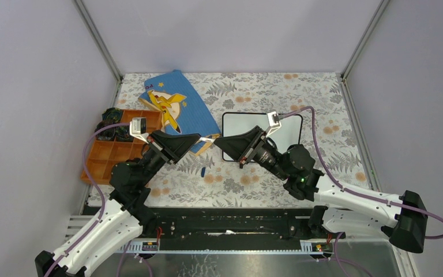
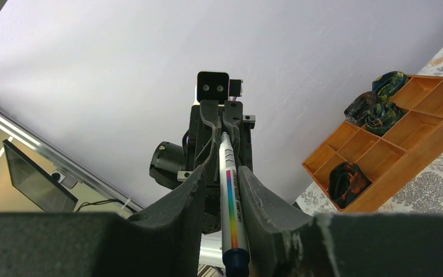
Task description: Write a sentence on the whiteboard
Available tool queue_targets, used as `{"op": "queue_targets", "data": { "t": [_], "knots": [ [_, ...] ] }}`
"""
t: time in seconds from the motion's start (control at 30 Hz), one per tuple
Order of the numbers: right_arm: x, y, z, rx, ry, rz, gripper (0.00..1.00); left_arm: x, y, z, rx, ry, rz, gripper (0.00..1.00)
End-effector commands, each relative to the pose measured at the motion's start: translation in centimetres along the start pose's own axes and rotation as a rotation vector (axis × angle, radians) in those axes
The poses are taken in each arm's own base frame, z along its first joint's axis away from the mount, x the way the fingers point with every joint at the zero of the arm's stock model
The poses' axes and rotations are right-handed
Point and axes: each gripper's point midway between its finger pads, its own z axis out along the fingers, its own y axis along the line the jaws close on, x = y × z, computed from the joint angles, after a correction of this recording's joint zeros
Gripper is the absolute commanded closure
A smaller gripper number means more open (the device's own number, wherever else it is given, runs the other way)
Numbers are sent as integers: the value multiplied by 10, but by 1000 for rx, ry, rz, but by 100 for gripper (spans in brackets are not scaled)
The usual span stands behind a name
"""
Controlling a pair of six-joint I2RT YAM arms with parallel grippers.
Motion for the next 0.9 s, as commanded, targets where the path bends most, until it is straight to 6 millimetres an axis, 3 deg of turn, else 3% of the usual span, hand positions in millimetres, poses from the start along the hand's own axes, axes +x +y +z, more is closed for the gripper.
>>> {"op": "queue_targets", "data": {
  "t": [0.0, 0.23, 0.43, 0.6, 0.87],
  "knots": [
    [-20, 35, 4, -110, -49, 16, 68, -3, -7, -1, 24, -20, 2, 100],
    [-20, 34, 3, -107, -51, 15, 74, -2, -5, -1, 18, -16, 2, 100],
    [-23, 34, 3, -101, -62, 16, 65, -2, -4, -1, 16, -11, 3, 100],
    [-25, 32, 3, -87, -75, 14, 64, -1, -4, -2, 15, -8, 6, 100],
    [-23, 31, 4, -86, -65, 12, 76, 0, -3, -2, 11, -3, 8, 100]
  ]
}}
